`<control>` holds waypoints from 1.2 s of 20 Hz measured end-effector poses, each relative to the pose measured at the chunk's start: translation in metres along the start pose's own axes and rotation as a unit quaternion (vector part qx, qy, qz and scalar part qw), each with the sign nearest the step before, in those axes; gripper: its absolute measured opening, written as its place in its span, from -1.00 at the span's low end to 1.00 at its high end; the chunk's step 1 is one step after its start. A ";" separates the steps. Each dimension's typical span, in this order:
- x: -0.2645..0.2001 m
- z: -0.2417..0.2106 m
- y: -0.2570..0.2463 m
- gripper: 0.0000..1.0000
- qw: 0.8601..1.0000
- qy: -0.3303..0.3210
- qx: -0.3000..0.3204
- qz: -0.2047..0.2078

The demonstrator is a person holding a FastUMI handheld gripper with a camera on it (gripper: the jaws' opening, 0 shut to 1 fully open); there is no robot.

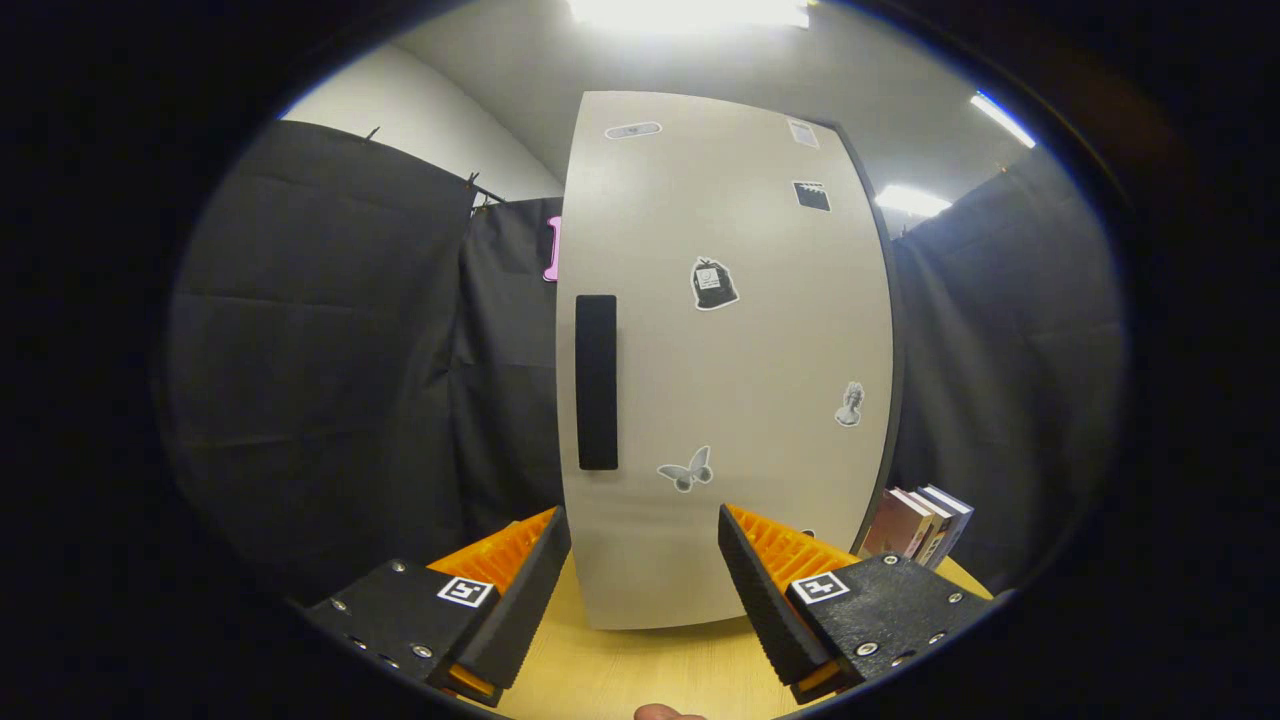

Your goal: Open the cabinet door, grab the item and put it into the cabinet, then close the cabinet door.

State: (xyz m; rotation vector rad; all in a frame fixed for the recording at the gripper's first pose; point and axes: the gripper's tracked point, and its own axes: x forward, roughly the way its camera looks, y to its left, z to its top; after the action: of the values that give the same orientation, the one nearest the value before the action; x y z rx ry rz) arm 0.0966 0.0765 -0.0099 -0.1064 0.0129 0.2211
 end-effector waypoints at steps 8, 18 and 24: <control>-0.002 -0.004 0.003 0.84 1.000 0.003 -0.001 0.003; 0.002 -0.004 0.001 0.84 1.000 -0.001 0.003 0.005; 0.006 -0.003 0.006 0.85 1.000 -0.003 0.001 0.013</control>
State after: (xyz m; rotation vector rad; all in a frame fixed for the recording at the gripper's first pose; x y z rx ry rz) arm 0.1017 0.0829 -0.0137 -0.1044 0.0090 0.2475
